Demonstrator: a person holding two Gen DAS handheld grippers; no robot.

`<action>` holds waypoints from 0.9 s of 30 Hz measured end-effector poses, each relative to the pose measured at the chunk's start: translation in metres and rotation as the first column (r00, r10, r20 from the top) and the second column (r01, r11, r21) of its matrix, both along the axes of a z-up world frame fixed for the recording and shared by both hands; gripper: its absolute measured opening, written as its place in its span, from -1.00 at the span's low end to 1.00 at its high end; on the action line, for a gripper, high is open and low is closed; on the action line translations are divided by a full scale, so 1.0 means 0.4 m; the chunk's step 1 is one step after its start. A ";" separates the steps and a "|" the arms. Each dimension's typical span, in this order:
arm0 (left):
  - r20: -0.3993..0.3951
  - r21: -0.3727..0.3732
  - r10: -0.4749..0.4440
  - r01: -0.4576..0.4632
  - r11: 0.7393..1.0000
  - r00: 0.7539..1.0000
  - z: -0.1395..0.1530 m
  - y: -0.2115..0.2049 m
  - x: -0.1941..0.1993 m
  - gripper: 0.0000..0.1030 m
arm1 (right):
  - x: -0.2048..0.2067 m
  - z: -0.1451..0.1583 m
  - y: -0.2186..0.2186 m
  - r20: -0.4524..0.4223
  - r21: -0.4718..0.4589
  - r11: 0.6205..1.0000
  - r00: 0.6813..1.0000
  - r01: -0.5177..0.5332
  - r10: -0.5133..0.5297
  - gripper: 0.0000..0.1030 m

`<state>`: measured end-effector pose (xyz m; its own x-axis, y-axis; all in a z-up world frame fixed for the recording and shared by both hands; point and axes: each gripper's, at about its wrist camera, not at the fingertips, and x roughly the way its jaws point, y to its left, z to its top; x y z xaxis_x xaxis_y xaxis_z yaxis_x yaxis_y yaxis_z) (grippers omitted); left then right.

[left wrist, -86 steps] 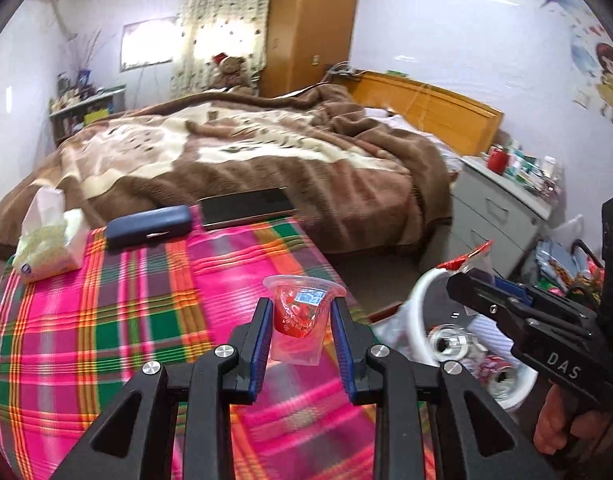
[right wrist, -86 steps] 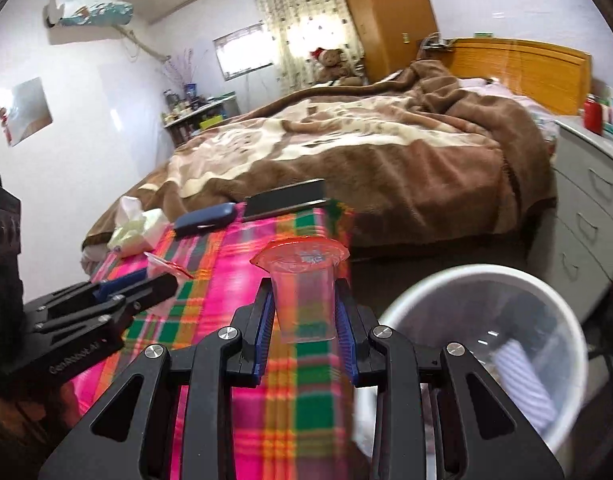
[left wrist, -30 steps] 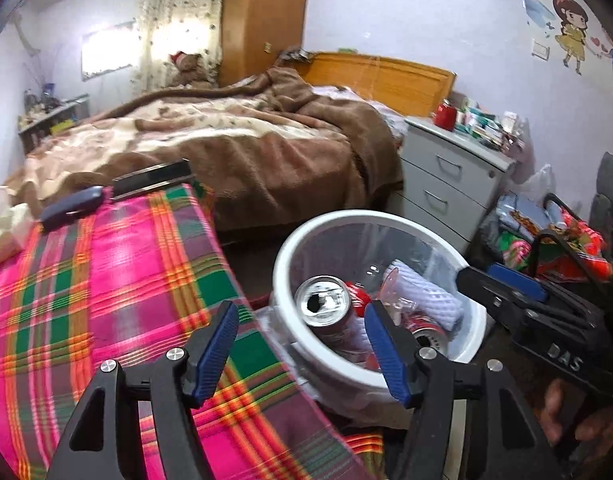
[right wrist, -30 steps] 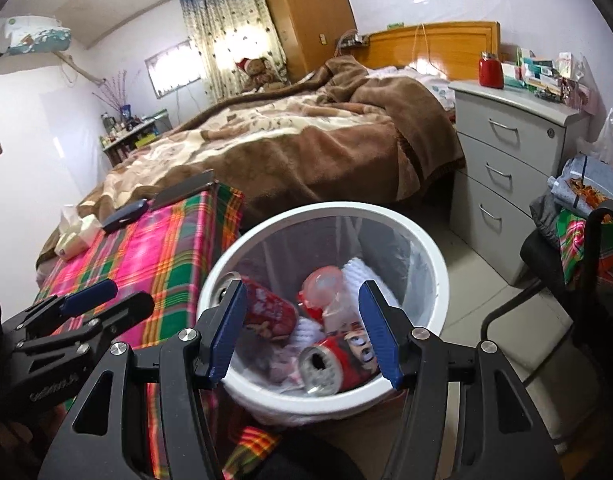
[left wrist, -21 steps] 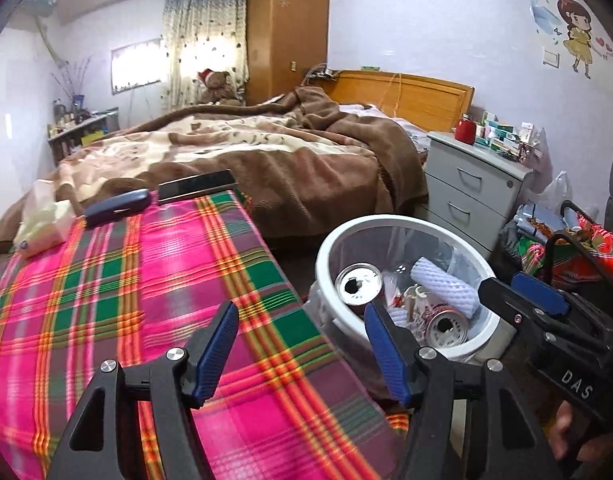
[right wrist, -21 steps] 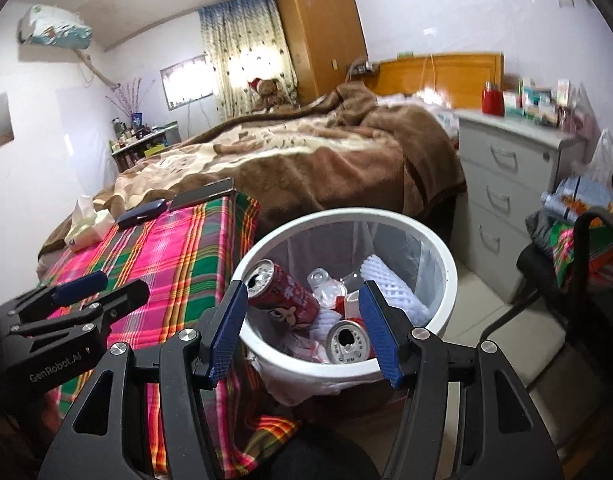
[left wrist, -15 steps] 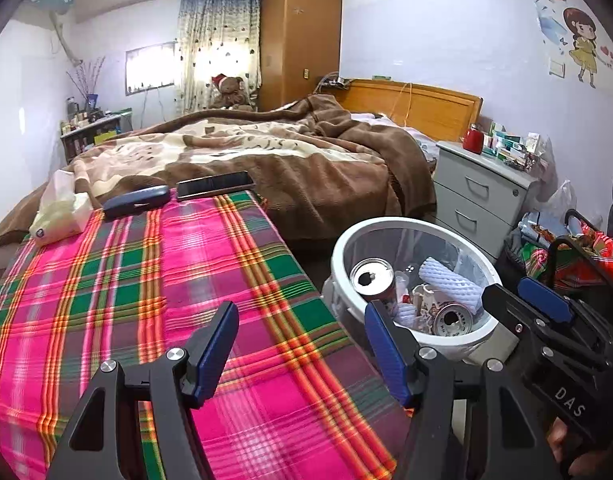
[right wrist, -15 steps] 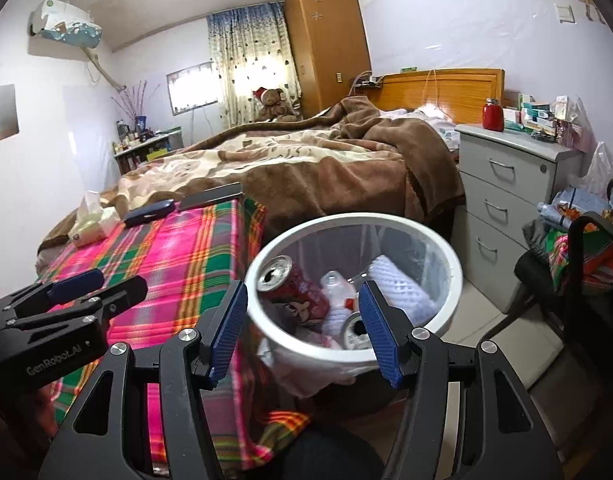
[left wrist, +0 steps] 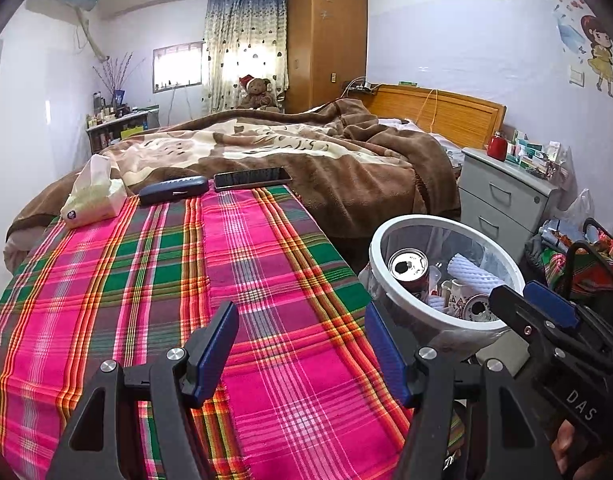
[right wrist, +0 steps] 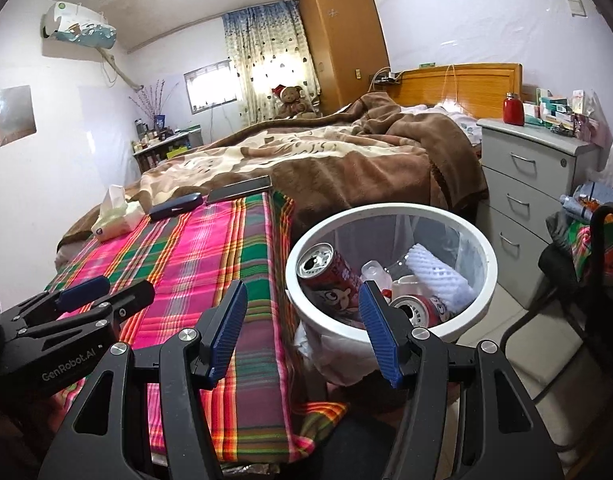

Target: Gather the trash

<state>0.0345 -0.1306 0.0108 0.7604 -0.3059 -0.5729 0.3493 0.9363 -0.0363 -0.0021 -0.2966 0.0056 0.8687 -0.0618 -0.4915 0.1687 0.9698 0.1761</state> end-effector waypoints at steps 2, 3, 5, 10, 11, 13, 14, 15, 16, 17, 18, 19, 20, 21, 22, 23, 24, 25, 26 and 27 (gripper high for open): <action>-0.007 -0.001 0.002 -0.002 1.000 1.000 -0.003 0.001 -0.001 0.26 | -0.002 -0.001 0.005 0.002 -0.001 1.000 1.000 0.004 -0.004 0.15; -0.007 -0.001 0.000 0.000 1.000 1.000 -0.004 0.001 -0.001 0.26 | -0.002 -0.001 0.004 0.001 0.000 1.000 1.000 0.002 -0.002 0.15; -0.011 0.002 0.000 0.000 1.000 1.000 -0.006 0.000 -0.001 0.26 | -0.003 0.000 0.002 -0.001 0.005 1.000 1.000 0.008 -0.008 0.15; -0.008 0.004 0.002 -0.002 1.000 1.000 -0.006 -0.001 -0.004 0.26 | -0.006 0.002 0.013 0.001 0.003 1.000 1.000 0.001 -0.001 0.15; -0.007 0.004 0.004 -0.004 1.000 1.000 -0.005 0.000 -0.004 0.26 | -0.006 0.004 0.016 0.002 0.002 1.000 1.000 -0.001 0.001 0.15; -0.003 0.006 0.007 -0.007 1.000 1.000 -0.002 0.001 -0.006 0.26 | -0.004 0.004 0.018 0.001 0.001 1.000 1.000 -0.002 0.002 0.15; 0.001 0.009 0.010 -0.010 1.000 1.000 -0.001 0.001 -0.008 0.26 | -0.005 0.004 0.018 0.002 0.001 1.000 1.000 -0.001 0.001 0.15; 0.006 0.010 0.010 -0.010 1.000 1.000 0.000 0.003 -0.009 0.26 | -0.005 0.004 0.018 0.002 0.001 1.000 1.000 0.002 -0.002 0.15; 0.010 0.014 0.008 -0.008 1.000 1.000 0.002 0.002 -0.011 0.26 | -0.005 0.005 0.018 0.004 0.003 1.000 1.000 0.002 -0.002 0.15; 0.010 0.013 0.006 -0.006 1.000 1.000 0.002 0.002 -0.011 0.26 | -0.006 0.005 0.018 0.005 0.004 1.000 1.000 0.002 -0.002 0.15; 0.010 0.011 0.005 -0.005 1.000 1.000 0.003 0.003 -0.011 0.26 | -0.005 0.005 0.020 0.003 0.003 1.000 1.000 0.003 -0.003 0.15; 0.006 0.011 0.004 -0.004 1.000 1.000 0.003 0.004 -0.010 0.26 | -0.006 0.006 0.021 0.002 0.003 1.000 1.000 0.002 -0.002 0.15; 0.005 0.011 0.007 -0.007 1.000 1.000 0.003 0.006 -0.008 0.26 | -0.007 0.006 0.022 0.004 0.003 1.000 1.000 0.001 -0.001 0.15; 0.007 0.011 0.006 -0.006 1.000 1.000 0.003 0.007 -0.009 0.26 | -0.006 0.006 0.023 0.004 0.002 1.000 1.000 0.001 -0.001 0.15; 0.006 0.010 0.006 -0.006 1.000 1.000 0.003 0.008 -0.010 0.26 | -0.006 0.006 0.024 0.004 0.001 1.000 1.000 0.000 0.000 0.15; 0.005 0.009 0.007 -0.007 1.000 1.000 0.004 0.008 -0.010 0.26 | -0.006 0.007 0.025 0.004 0.001 1.000 1.000 0.000 0.000 0.15; 0.007 0.008 0.008 -0.008 1.000 1.000 0.004 0.008 -0.012 0.26 | -0.006 0.006 0.024 0.004 0.004 1.000 1.000 -0.001 0.001 0.15; 0.007 0.008 0.008 -0.008 1.000 1.000 0.005 0.008 -0.013 0.26 | -0.006 0.006 0.026 0.004 0.003 1.000 1.000 -0.003 0.003 0.15; 0.007 0.006 0.010 -0.010 1.000 1.000 0.005 0.010 -0.015 0.26 | -0.006 0.007 0.027 0.004 0.002 1.000 1.000 -0.003 0.003 0.15; 0.009 0.006 0.010 -0.010 1.000 1.000 0.006 0.011 -0.015 0.26 | -0.006 0.008 0.028 0.005 0.001 1.000 1.000 -0.002 0.002 0.15</action>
